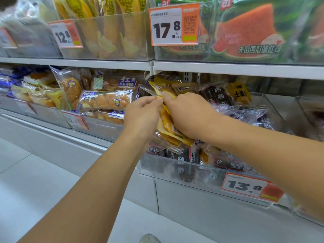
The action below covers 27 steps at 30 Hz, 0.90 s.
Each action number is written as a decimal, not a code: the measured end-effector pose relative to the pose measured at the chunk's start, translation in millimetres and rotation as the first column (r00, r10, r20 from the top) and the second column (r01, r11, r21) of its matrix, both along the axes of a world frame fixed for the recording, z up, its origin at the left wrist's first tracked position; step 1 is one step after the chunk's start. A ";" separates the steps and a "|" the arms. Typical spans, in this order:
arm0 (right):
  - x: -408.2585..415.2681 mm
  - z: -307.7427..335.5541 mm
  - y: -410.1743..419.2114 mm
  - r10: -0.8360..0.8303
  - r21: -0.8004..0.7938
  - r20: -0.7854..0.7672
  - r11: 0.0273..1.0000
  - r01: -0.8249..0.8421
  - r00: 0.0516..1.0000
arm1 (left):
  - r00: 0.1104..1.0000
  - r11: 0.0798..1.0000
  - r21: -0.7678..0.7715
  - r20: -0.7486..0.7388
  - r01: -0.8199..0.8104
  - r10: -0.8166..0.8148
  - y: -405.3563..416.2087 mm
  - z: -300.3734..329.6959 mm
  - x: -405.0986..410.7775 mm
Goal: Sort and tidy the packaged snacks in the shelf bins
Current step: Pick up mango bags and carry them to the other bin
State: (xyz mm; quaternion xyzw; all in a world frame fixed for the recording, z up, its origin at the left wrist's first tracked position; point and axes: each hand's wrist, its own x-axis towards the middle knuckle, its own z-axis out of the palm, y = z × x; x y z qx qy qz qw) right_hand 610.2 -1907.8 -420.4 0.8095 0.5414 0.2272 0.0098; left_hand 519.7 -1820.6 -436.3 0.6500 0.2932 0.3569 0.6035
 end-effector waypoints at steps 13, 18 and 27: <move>10.4 7.8 -57.9 0.326 0.515 -0.500 0.857 -0.028 0.802 | 0.959 0.993 -0.057 -0.260 0.100 -0.112 -16.6 -4.6 -4.2; 5.1 1.3 -73.6 0.424 0.622 -0.464 0.781 -0.055 0.777 | 0.965 0.940 -0.283 -0.124 0.189 -0.232 -5.8 8.4 -26.8; -27.0 10.5 -107.5 0.513 0.776 -0.353 0.628 -0.061 0.782 | 0.910 0.874 -0.359 0.370 0.326 -0.187 -53.3 39.4 -40.8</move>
